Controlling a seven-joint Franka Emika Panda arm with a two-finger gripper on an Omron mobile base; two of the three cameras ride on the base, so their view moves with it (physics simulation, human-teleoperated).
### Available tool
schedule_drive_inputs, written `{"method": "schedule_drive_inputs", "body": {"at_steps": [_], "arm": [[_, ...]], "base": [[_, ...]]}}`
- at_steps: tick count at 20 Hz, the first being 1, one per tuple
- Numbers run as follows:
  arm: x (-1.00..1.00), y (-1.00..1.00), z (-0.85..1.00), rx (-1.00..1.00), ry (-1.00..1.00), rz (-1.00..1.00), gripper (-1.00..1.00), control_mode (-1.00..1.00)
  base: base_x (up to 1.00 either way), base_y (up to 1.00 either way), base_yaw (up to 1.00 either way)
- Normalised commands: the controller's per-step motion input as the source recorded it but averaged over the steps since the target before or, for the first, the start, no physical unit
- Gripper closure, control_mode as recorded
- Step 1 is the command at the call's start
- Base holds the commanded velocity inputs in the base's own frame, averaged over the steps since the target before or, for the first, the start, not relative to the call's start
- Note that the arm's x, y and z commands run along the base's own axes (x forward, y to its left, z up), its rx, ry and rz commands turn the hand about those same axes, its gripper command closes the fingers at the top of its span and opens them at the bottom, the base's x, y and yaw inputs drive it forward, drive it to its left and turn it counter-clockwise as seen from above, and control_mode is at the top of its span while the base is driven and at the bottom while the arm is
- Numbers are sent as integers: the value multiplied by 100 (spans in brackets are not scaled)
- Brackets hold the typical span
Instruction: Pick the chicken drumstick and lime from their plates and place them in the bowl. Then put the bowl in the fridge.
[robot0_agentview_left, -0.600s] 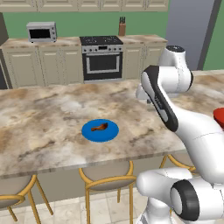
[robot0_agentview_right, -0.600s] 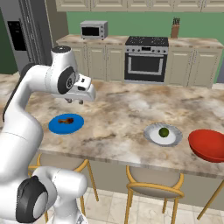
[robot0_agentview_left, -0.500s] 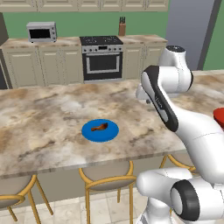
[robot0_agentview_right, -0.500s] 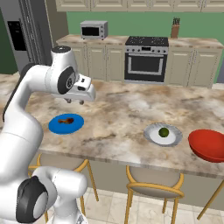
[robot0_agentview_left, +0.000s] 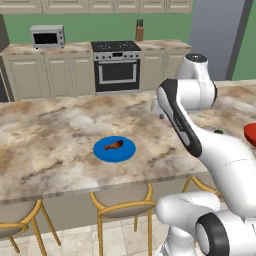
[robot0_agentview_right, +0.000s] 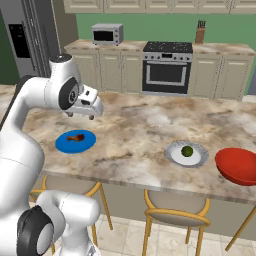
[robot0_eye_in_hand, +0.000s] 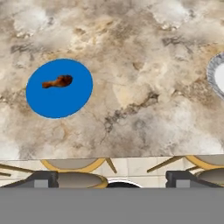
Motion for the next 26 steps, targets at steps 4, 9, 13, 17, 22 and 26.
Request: {"method": "schedule_drive_inputs", "body": {"at_steps": [4, 9, 13, 17, 22, 26], "arm": [[0, 44, -19, 11, 0, -17, -100, -100], [3, 41, -20, 15, 0, -22, -100, -100], [26, 29, -17, 13, 2, -11, -100, -100], [43, 36, -23, 5, 8, -7, -100, -100], [50, 25, -26, 0, 27, -2, -100, -100], [55, 11, -30, 2, 41, 0, -100, -100]], "base": [[0, 0, 0], [0, 0, 0], [0, 0, 0], [0, 0, 0], [0, 0, 0], [0, 0, 0]]}}
